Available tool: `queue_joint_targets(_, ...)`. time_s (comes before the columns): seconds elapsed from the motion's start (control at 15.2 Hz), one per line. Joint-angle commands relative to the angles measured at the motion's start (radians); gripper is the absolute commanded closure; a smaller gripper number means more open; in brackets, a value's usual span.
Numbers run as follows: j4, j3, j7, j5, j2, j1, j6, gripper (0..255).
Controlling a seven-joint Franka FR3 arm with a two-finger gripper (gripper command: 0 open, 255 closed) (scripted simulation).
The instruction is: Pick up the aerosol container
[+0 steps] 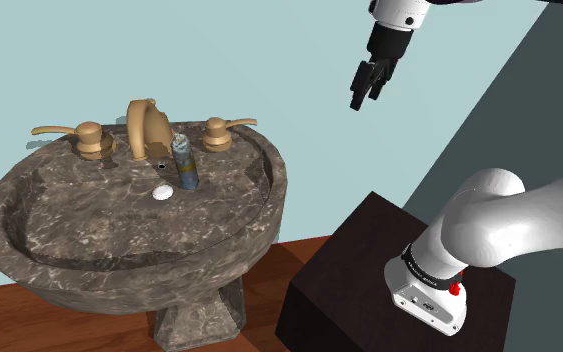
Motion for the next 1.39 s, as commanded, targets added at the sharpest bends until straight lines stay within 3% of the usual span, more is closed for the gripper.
queue_joint_targets(0.0, 0.000, 0.000, 0.000, 0.000, 0.000, 0.000, 0.000, 0)
queue_joint_targets(0.66, 0.139, 0.112, 0.045, 0.052, 0.295, 0.087, 0.171, 0)
queue_joint_targets(1.32, 0.377, 0.216, 0.098, 0.035, 0.613, 0.153, 0.264, 0)
